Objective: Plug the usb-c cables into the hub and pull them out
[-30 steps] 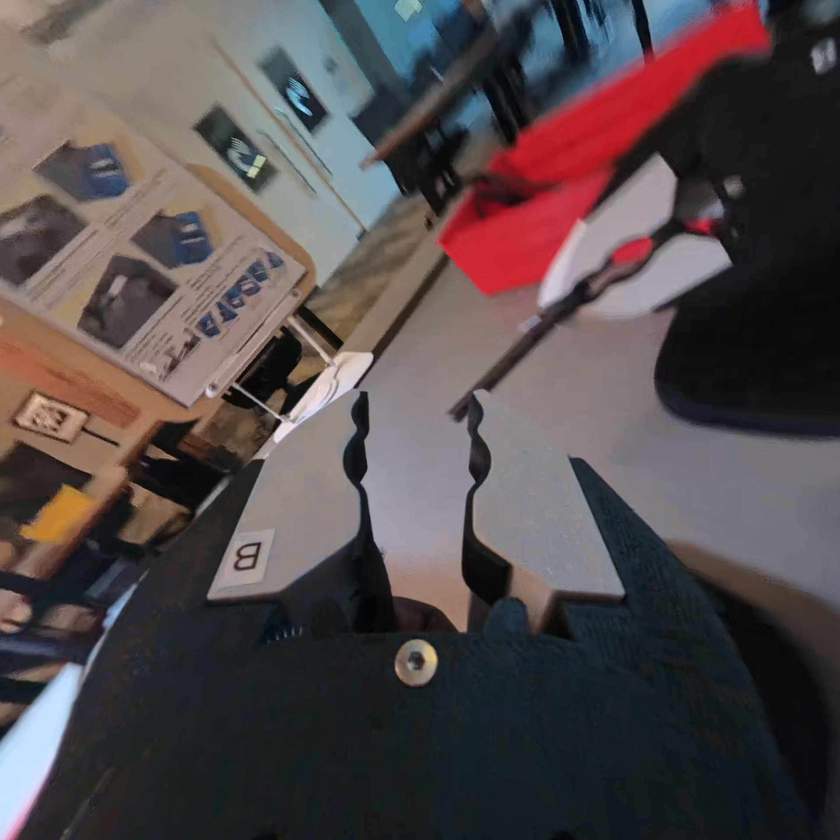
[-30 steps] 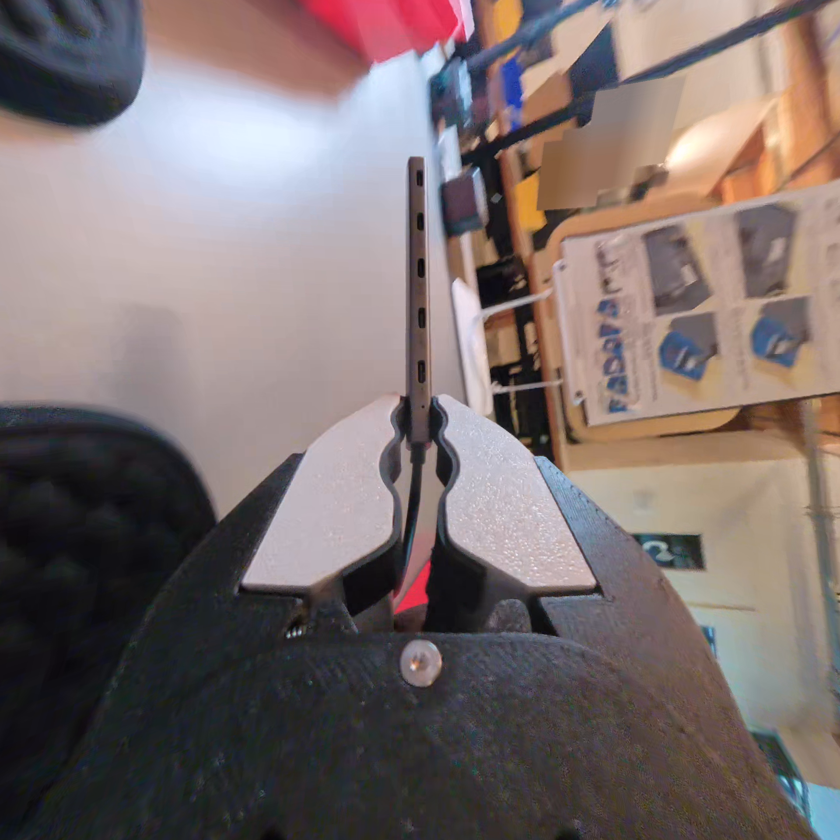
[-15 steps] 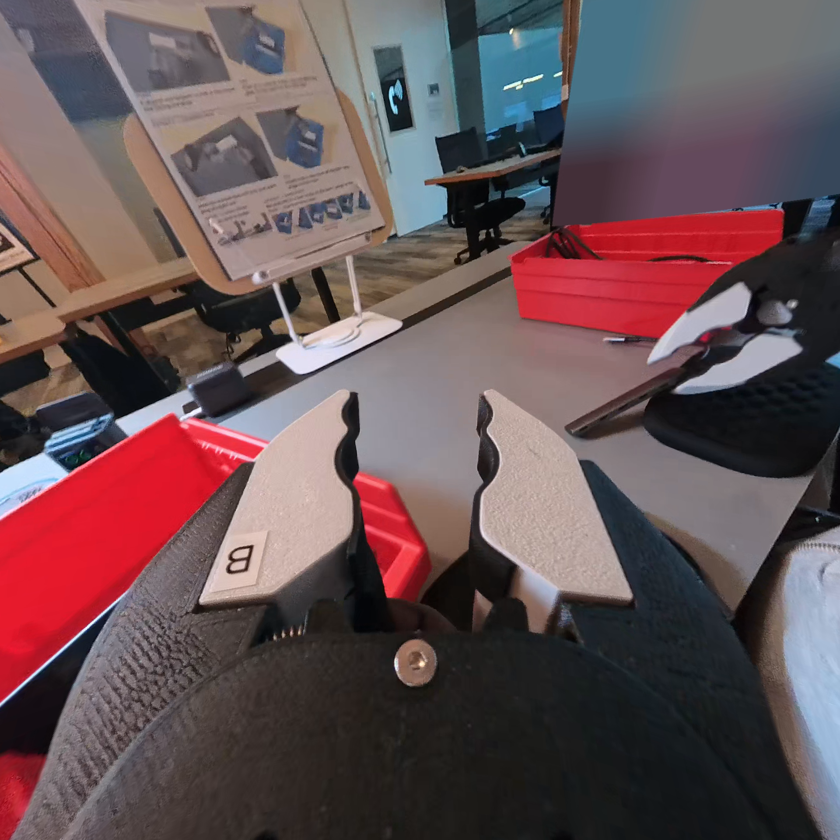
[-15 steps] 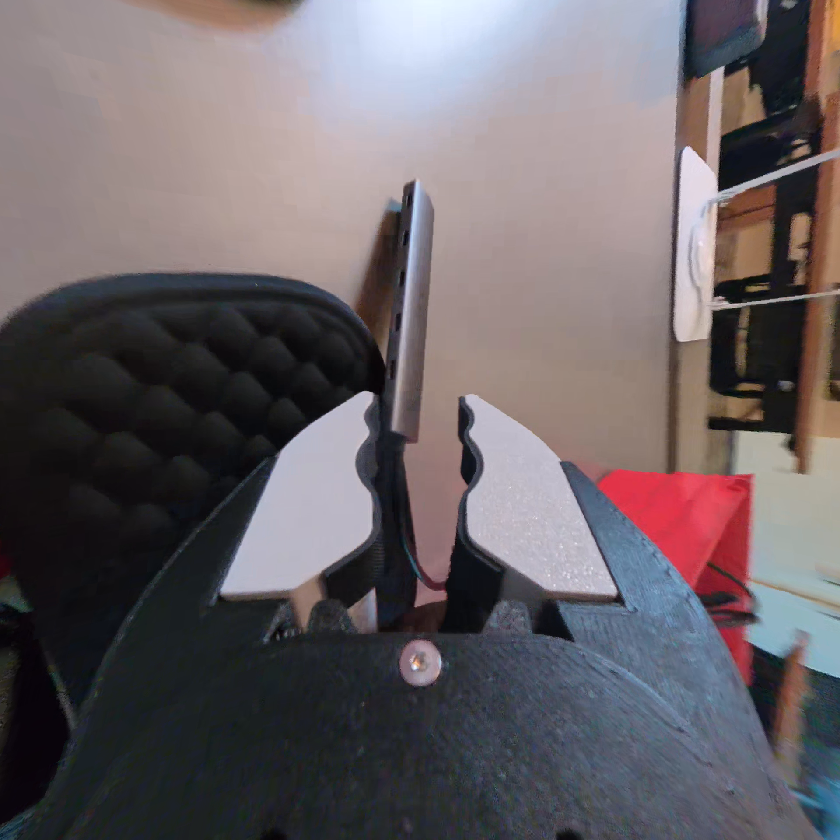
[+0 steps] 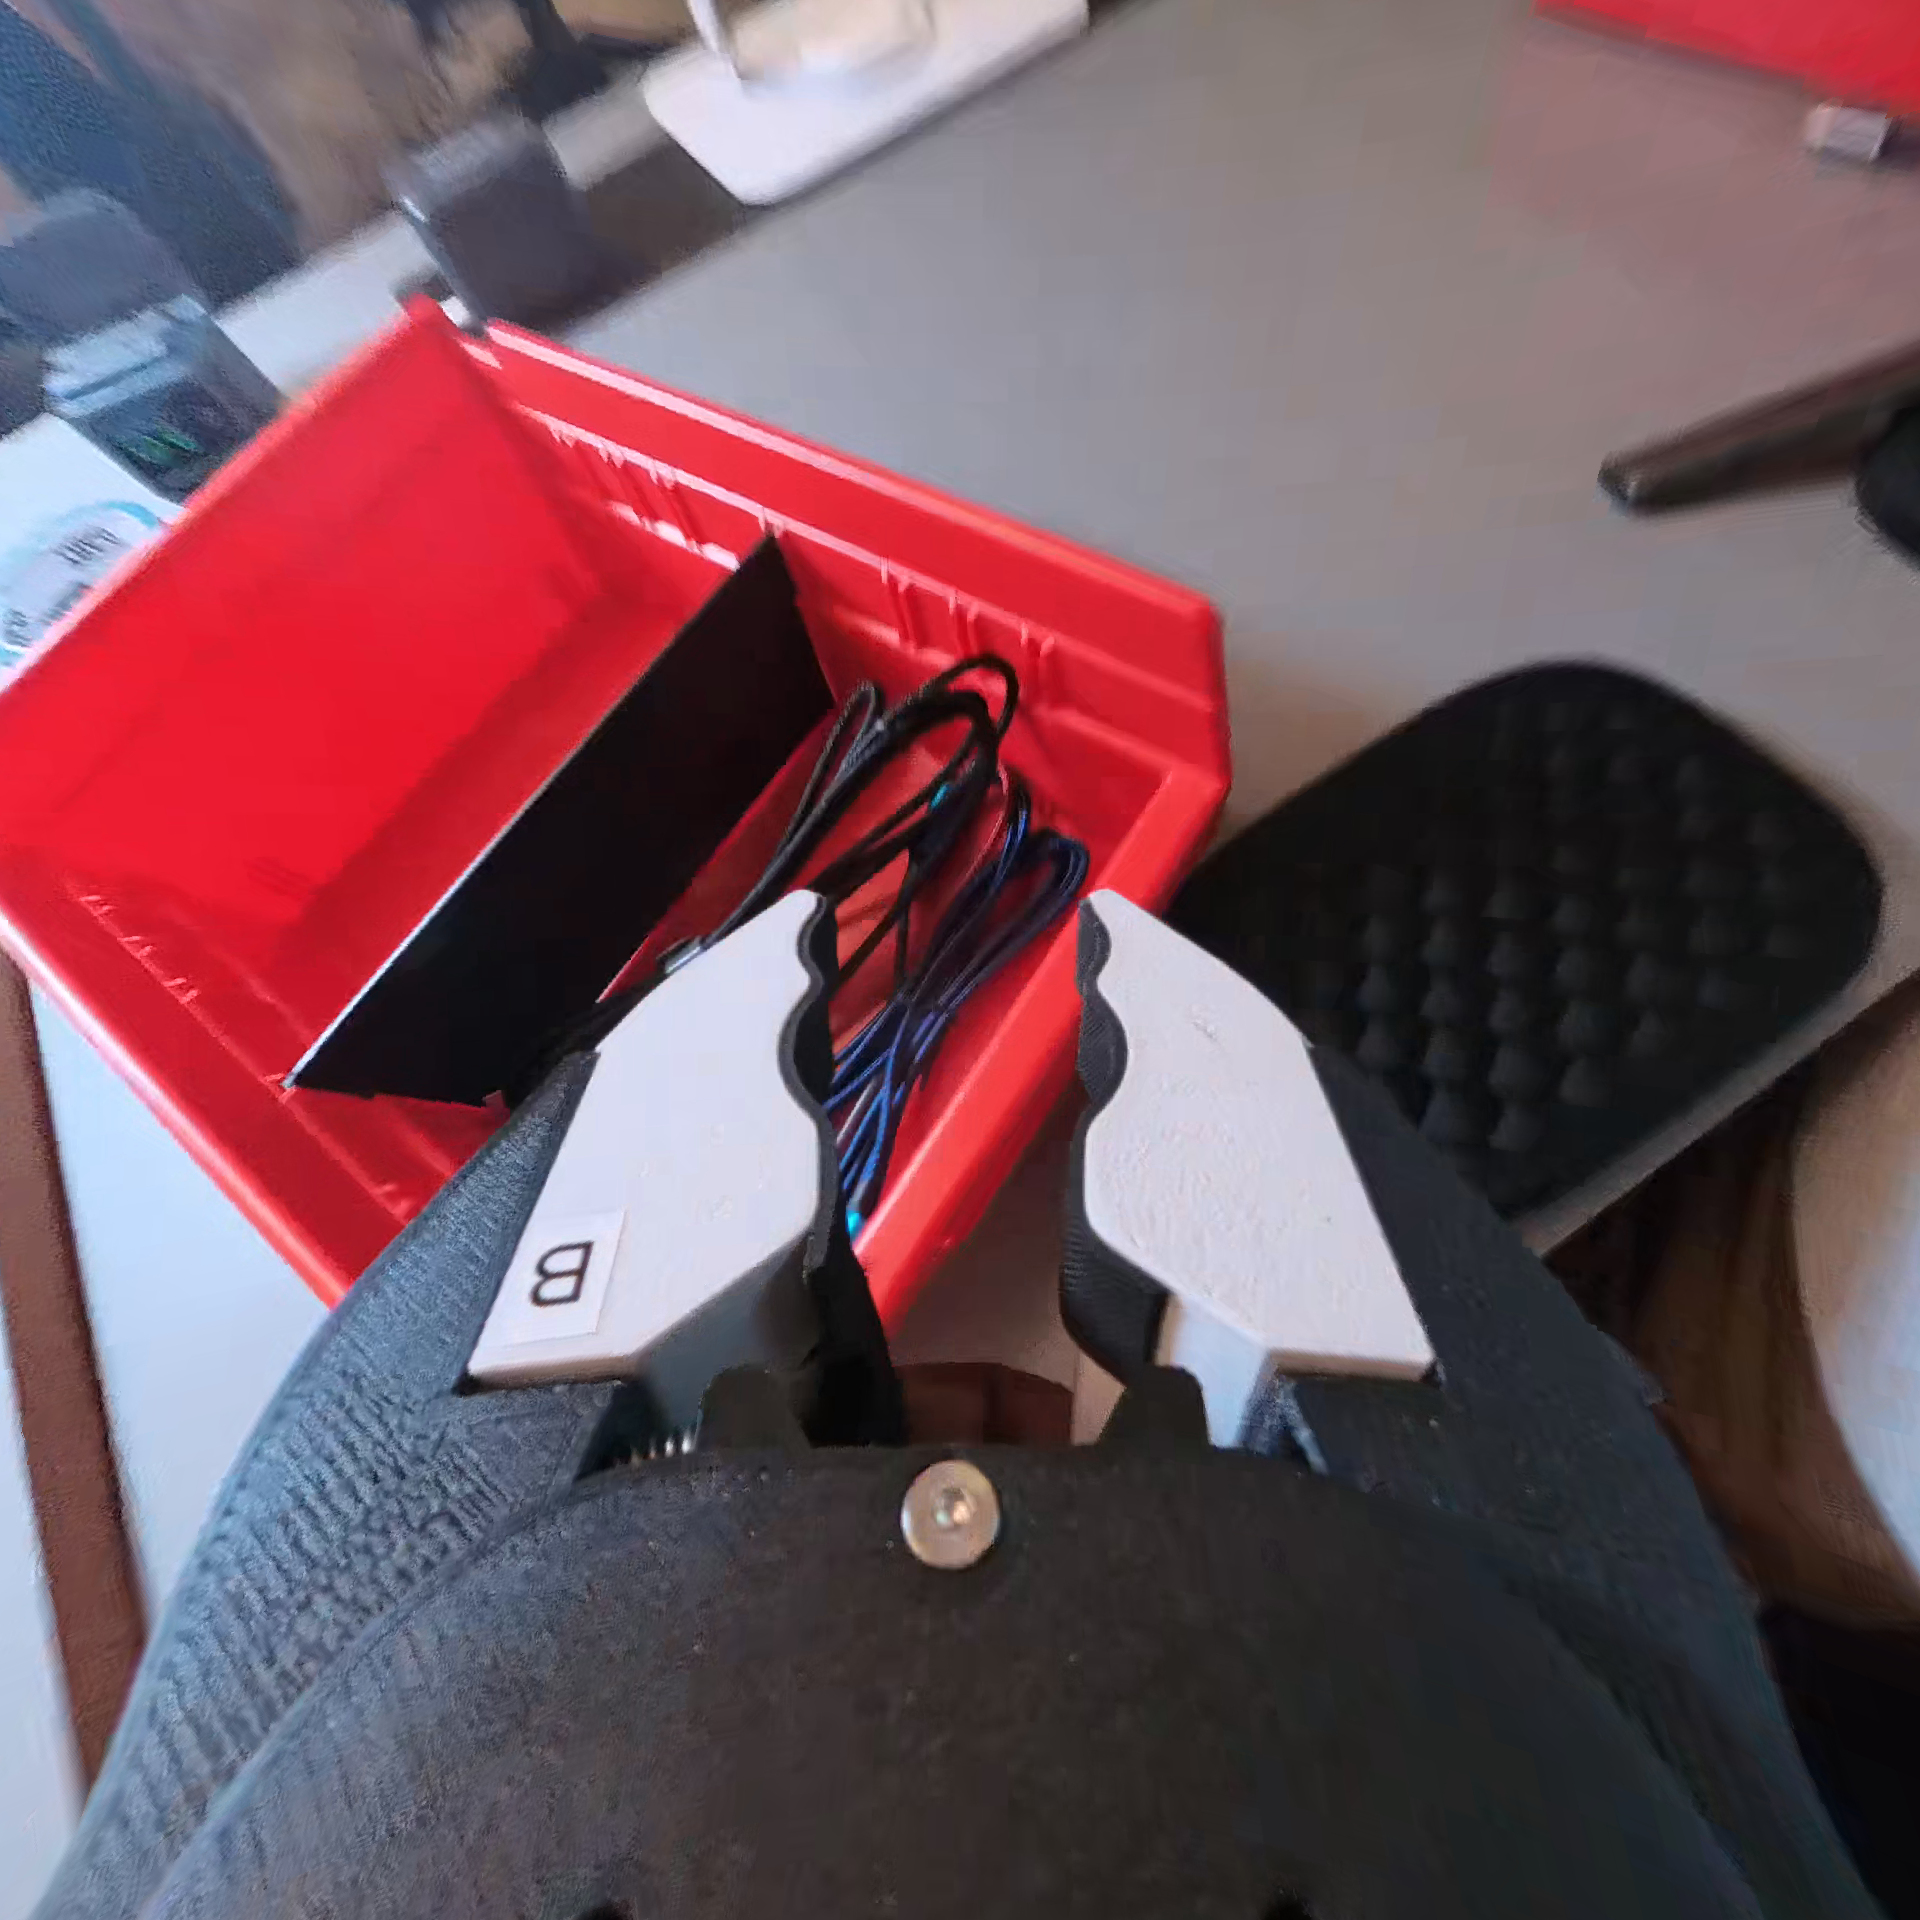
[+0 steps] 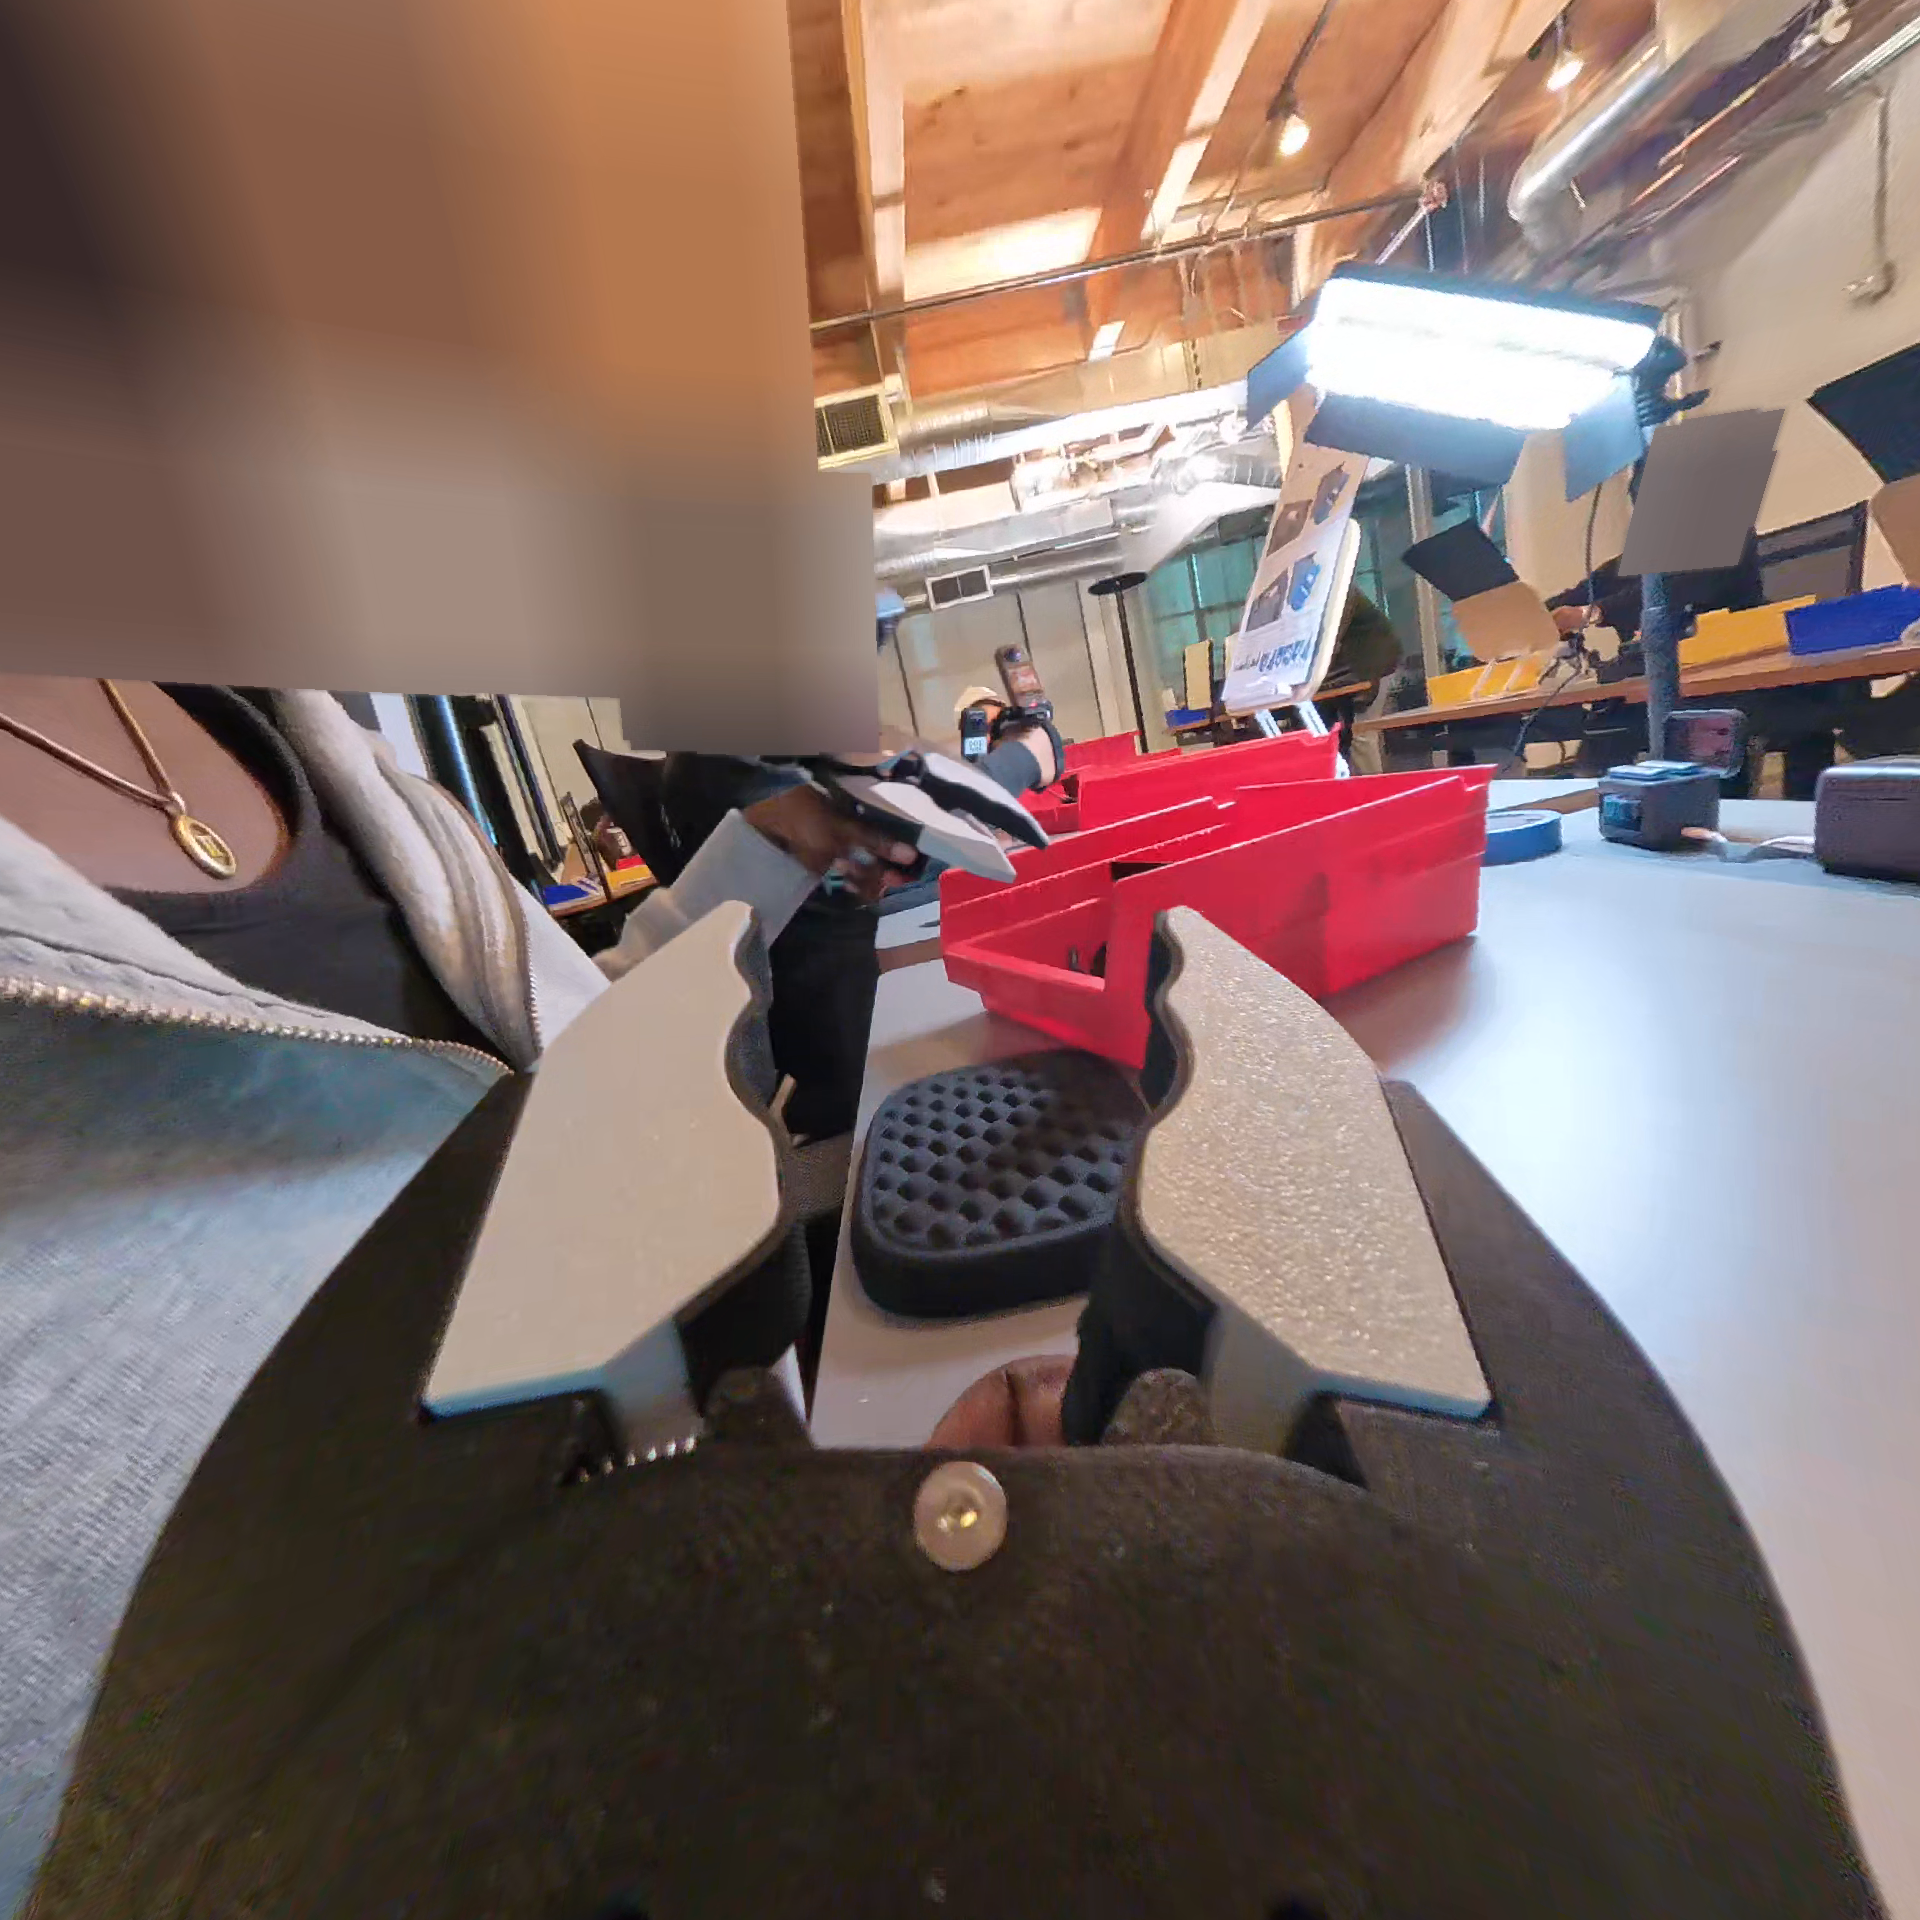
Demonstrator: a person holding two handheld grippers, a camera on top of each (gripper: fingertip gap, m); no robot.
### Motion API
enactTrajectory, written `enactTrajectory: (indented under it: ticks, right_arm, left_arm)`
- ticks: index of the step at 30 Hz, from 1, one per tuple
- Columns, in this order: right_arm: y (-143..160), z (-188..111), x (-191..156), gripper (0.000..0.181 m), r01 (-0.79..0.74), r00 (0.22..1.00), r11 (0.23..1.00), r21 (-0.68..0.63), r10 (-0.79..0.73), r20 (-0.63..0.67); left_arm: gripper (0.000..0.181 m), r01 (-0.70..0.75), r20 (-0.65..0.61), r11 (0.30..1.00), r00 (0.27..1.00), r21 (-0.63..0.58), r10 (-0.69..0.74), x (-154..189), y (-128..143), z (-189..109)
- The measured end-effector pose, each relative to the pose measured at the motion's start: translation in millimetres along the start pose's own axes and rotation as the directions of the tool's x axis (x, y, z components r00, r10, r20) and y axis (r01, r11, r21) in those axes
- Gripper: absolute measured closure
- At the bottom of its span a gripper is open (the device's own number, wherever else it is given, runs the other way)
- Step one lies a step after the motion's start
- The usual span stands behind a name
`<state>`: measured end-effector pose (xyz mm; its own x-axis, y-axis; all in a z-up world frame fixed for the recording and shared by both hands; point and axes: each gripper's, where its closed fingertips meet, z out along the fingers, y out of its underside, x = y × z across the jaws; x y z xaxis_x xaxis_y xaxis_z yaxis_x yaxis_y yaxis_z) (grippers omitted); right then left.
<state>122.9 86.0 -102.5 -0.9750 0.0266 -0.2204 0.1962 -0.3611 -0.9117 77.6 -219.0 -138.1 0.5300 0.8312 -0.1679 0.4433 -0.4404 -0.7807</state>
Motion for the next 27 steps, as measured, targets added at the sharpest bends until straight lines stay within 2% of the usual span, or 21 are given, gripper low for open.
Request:
enactTrajectory:
  ticks: [5,9,14,15,18,21,24,27]
  right_arm:
    - [-5.3,-3.8,8.7,0.116,-0.078,0.997,0.996,0.053,0.079,-0.018]
    - [-5.8,-4.6,11.5,0.119,-0.097,0.995,0.993,0.061,0.098,-0.024]
    - [-5.3,-4.6,12.8,0.121,-0.104,0.994,0.993,0.059,0.106,-0.027]
    - [-6.0,-5.3,14.2,0.122,-0.114,0.993,0.991,0.066,0.117,-0.03]
    - [-7.0,-6.2,17.2,0.124,-0.135,0.99,0.988,0.076,0.138,-0.036]
    - [-6.1,-5.8,18.3,0.125,-0.141,0.989,0.987,0.071,0.144,-0.041]
    - [-6.3,-5.9,17.9,0.126,-0.139,0.989,0.988,0.072,0.142,-0.039]
    - [-4.8,-4.8,17.0,0.126,-0.132,0.99,0.989,0.06,0.134,-0.039]
  left_arm:
    - [0.137,-0.171,-0.005,0.945,0.984,-0.278,0.177,-30.4,15.9,27.6]
    - [0.137,-0.34,-0.051,0.824,0.933,-0.452,0.357,-47.0,23.2,50.6]
    - [0.144,-0.442,-0.179,0.728,0.893,-0.524,0.413,-46.9,38.1,80.4]
    - [0.153,-0.45,-0.183,0.717,0.888,-0.533,0.422,-48.7,41.1,83.5]
    - [0.167,-0.431,-0.193,0.75,0.901,-0.503,0.388,-48.0,38.5,81.2]
    - [0.17,-0.329,-0.1,0.853,0.943,-0.405,0.317,-57.3,13.7,64.8]
    - [0.172,-0.202,-0.003,0.954,0.978,-0.22,0.206,-68.3,-22.9,38.6]
    - [0.171,-0.137,0.05,0.99,0.989,0.009,0.137,-71.1,-57.7,11.6]
